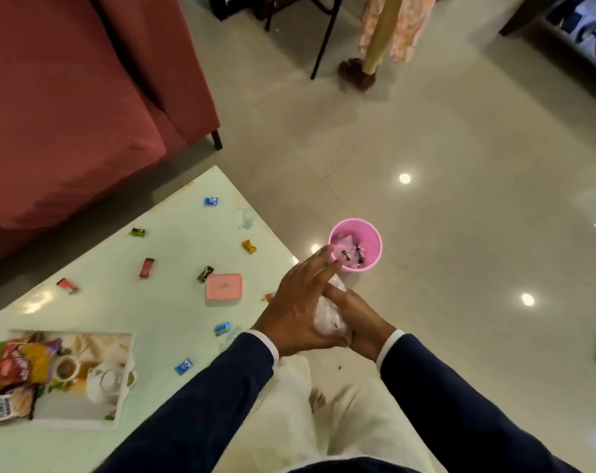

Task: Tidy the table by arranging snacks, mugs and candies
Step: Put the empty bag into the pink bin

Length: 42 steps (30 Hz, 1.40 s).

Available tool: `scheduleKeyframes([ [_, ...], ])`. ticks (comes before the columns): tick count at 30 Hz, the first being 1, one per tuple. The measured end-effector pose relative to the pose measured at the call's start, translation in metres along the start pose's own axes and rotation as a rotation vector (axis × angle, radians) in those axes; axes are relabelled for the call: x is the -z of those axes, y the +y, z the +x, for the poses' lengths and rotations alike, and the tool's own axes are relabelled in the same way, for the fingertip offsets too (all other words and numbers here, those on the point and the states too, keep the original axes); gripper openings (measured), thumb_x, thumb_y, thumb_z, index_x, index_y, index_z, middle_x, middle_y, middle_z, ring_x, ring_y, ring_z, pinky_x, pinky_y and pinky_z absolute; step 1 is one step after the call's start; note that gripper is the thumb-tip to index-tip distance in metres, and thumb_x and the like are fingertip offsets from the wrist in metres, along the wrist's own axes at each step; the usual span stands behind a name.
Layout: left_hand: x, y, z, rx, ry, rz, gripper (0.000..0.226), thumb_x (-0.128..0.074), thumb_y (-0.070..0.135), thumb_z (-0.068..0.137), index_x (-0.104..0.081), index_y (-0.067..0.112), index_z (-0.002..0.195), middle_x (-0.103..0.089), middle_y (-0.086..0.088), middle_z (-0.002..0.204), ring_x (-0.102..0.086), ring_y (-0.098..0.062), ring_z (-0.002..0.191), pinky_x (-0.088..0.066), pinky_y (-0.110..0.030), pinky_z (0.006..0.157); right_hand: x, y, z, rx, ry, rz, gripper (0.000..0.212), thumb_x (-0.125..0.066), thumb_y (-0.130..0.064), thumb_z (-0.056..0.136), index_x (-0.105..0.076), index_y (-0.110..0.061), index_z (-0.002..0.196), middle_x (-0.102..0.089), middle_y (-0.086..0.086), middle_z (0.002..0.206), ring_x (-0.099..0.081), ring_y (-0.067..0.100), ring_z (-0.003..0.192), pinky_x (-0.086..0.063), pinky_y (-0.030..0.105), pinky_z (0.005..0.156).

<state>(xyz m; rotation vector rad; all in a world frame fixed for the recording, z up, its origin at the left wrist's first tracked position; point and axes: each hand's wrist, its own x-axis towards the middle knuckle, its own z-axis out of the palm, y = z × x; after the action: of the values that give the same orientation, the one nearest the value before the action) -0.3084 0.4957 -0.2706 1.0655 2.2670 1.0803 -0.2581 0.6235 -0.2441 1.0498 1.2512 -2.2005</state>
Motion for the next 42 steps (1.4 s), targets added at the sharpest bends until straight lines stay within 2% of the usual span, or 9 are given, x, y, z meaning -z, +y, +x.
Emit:
scheduleKeyframes([
  [4,0.000,-0.021,0.039,-0.158,-0.037,-0.062,0.083,-0.087,0.040,0.067,-0.053,0.016,0.138,-0.049,-0.003,0.142,-0.050,-0.017,0.130,-0.049,-0.038,0.104,0.025,-0.013,0.031,-0.087,-0.056,0.114,0.020,-0.058,-0.014,0.094,-0.060,-0.010,0.113,-0.068,0.012,0.100,-0.070,0.023,0.099,-0.058,0.028,0.072],
  [8,-0.012,-0.041,0.075,-0.301,-0.058,0.087,0.079,-0.090,0.014,0.056,-0.054,0.015,0.126,-0.057,-0.004,0.120,-0.050,-0.019,0.112,-0.046,-0.024,0.099,0.055,-0.031,0.052,-0.138,-0.125,0.130,0.024,-0.061,-0.016,0.088,-0.061,-0.009,0.111,-0.067,0.012,0.100,-0.068,0.023,0.095,-0.056,0.032,0.084],
  [11,-0.019,-0.057,0.102,0.022,-0.025,0.091,0.058,-0.083,0.032,0.059,-0.049,0.044,0.104,-0.059,0.011,0.097,-0.056,-0.007,0.090,-0.057,-0.030,0.078,0.083,-0.042,0.067,-0.116,-0.159,-0.037,0.047,-0.066,-0.031,0.087,-0.060,-0.017,0.132,-0.065,0.005,0.125,-0.057,0.025,0.119,-0.039,0.044,0.107],
  [15,-0.044,-0.088,0.124,0.747,0.269,-0.236,0.056,-0.088,0.045,0.059,-0.053,0.035,0.102,-0.067,0.013,0.101,-0.064,-0.007,0.091,-0.049,-0.012,0.072,0.112,-0.049,0.088,0.204,-0.109,-0.469,0.086,-0.072,-0.038,0.087,-0.021,-0.044,0.156,-0.020,-0.014,0.166,-0.026,0.015,0.151,-0.033,0.040,0.118],
  [20,-0.122,-0.071,0.198,0.945,0.152,-0.746,0.035,-0.077,0.042,0.079,-0.064,0.029,0.108,-0.075,0.002,0.094,-0.073,-0.002,0.079,-0.055,-0.019,0.059,0.162,-0.041,0.144,0.507,-0.075,-1.175,0.111,-0.081,-0.027,0.083,0.000,-0.036,0.159,0.014,0.004,0.168,-0.002,0.016,0.154,-0.020,0.024,0.123],
  [23,-0.160,-0.074,0.232,0.926,0.034,-1.131,0.037,-0.063,0.046,0.089,-0.066,0.031,0.122,-0.076,0.002,0.107,-0.072,-0.019,0.103,-0.058,-0.035,0.077,0.204,-0.050,0.183,0.566,-0.024,-1.303,0.092,-0.072,-0.024,0.089,-0.013,-0.033,0.159,-0.002,0.012,0.168,-0.021,0.033,0.152,-0.040,0.056,0.113],
  [28,-0.195,-0.118,0.258,0.976,-0.009,-1.538,0.016,-0.062,0.033,0.089,-0.076,0.029,0.093,-0.068,0.001,0.091,-0.063,-0.018,0.088,-0.046,-0.031,0.076,0.282,-0.073,0.263,0.558,-0.145,-1.379,0.069,-0.067,-0.012,0.092,-0.037,-0.023,0.152,-0.036,0.015,0.154,-0.049,0.037,0.133,-0.053,0.043,0.097],
  [35,-0.229,-0.176,0.294,0.694,-0.146,0.077,0.055,-0.062,0.021,0.093,-0.044,0.018,0.145,-0.033,-0.005,0.159,-0.036,-0.027,0.143,-0.037,-0.047,0.109,0.349,-0.045,0.394,0.281,0.116,-1.452,0.055,-0.065,-0.013,0.091,-0.037,-0.002,0.136,-0.053,0.020,0.127,-0.066,0.040,0.089,-0.054,0.041,0.062],
  [42,-0.255,-0.258,0.272,0.548,-0.280,0.545,0.053,-0.055,0.025,0.090,-0.043,0.017,0.141,-0.019,-0.012,0.167,-0.021,-0.032,0.152,-0.030,-0.060,0.113,0.367,0.025,0.511,0.293,0.035,-1.911,0.058,-0.058,-0.022,0.097,-0.030,-0.011,0.147,-0.030,0.022,0.154,-0.045,0.041,0.127,-0.057,0.047,0.089],
])
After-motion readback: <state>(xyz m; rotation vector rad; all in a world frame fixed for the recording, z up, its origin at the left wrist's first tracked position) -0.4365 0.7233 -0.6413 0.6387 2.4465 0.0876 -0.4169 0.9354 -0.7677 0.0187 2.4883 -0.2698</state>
